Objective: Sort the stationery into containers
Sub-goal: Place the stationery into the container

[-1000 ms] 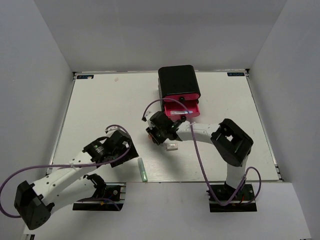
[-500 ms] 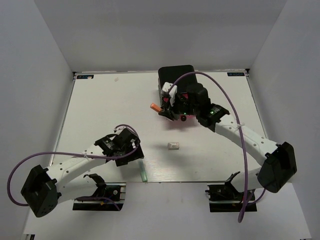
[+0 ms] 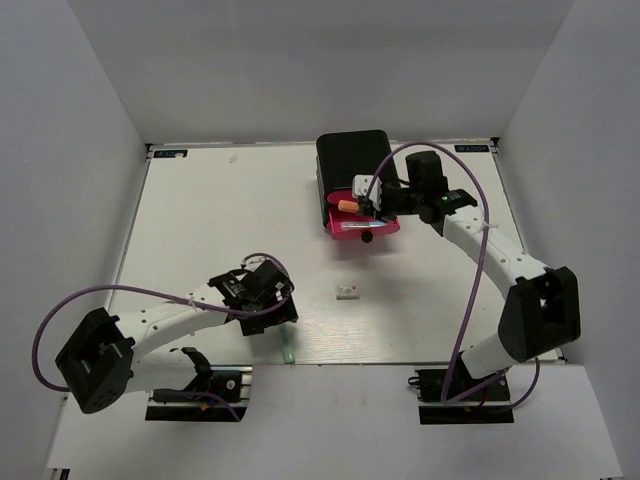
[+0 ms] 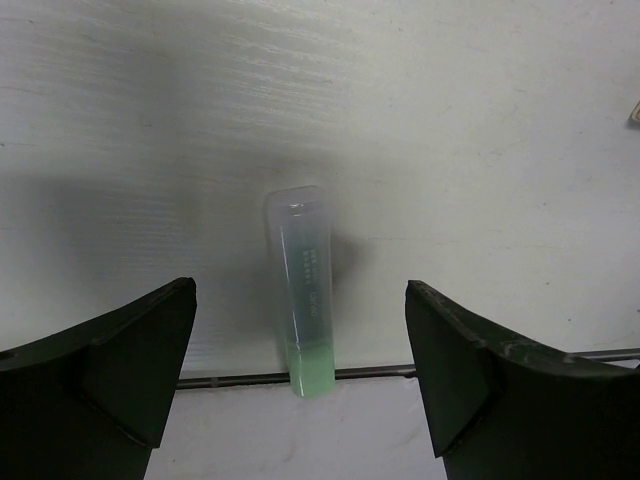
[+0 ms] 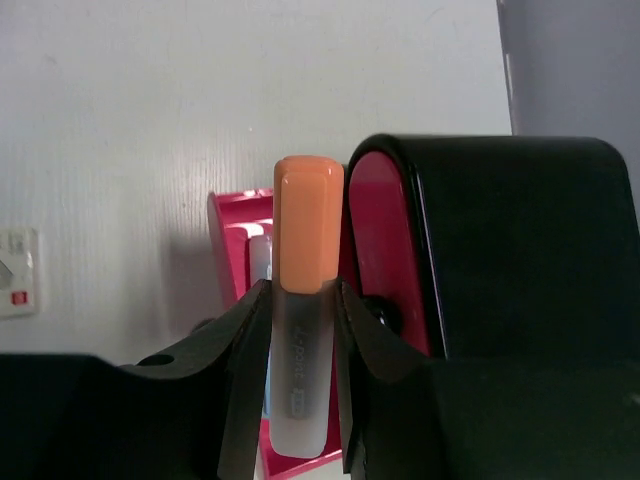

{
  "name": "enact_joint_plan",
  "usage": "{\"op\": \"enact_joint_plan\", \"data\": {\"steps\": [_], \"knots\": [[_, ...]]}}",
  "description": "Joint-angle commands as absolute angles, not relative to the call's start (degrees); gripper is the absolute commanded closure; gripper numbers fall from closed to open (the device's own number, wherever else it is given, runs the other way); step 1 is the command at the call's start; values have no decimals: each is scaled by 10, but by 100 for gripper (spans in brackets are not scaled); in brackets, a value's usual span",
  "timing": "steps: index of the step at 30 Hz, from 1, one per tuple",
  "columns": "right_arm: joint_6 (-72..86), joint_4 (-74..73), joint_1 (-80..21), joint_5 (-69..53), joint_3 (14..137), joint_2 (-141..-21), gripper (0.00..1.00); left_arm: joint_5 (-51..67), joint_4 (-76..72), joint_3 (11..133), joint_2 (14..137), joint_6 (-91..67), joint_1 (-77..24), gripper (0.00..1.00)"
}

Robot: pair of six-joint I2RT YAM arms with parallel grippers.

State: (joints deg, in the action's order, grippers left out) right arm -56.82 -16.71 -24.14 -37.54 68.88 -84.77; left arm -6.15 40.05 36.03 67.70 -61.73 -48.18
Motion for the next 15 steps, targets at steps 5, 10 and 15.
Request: {"op": "enact_joint_plan", "data": {"steps": [5, 10, 15], "knots": [[-727, -219, -207, -442, 723, -913, 99, -72, 390, 369, 693, -639, -509, 4], [-727, -214, -205, -427, 743, -947, 75, -83, 404, 381, 713, -655, -522, 4], [-724, -215, -195, -438, 740, -938, 47, -89, 404, 381, 723, -665, -527, 4]]}}
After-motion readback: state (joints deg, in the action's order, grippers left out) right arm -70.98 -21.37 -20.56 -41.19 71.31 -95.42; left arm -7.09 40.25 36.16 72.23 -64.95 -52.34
